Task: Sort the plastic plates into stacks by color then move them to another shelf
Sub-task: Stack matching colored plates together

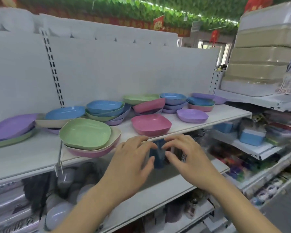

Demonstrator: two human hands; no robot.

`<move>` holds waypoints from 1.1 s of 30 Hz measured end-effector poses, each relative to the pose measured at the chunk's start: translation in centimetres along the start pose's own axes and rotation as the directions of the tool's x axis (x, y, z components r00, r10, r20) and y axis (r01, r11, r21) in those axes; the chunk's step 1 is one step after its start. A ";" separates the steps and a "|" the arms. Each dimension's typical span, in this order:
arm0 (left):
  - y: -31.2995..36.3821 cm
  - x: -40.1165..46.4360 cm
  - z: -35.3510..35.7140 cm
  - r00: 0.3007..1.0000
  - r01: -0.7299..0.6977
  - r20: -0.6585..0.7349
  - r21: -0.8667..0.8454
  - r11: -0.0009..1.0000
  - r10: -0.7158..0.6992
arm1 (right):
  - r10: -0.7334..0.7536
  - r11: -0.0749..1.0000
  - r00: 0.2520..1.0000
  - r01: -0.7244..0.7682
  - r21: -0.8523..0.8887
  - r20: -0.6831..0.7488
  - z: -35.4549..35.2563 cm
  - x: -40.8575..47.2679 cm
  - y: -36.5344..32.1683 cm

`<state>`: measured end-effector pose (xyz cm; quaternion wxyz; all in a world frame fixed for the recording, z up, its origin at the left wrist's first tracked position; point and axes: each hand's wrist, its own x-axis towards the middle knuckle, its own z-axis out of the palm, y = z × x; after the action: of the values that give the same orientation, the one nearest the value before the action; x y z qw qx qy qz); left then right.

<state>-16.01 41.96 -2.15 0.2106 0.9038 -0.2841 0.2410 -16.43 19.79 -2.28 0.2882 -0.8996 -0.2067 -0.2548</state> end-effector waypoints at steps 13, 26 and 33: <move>-0.9 6.1 2.0 0.978 0.200 -0.098 0.180 0.963 -0.185 | 0.029 0.999 0.999 -0.027 0.044 -0.032 -2.8 9.5 7.2; 0.2 8.9 3.9 0.885 0.463 -0.124 0.343 0.818 -0.449 | -0.094 0.996 0.945 0.091 0.023 0.314 -0.3 21.7 13.9; 3.6 9.6 3.4 0.800 0.584 -0.254 0.119 0.803 -0.544 | -0.186 0.960 0.924 0.099 0.262 0.334 -1.3 22.6 15.3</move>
<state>-10.22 33.59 1.37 0.2135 0.9330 0.0471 0.2857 8.82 12.60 5.41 0.3332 -0.8717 -0.3500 -0.0817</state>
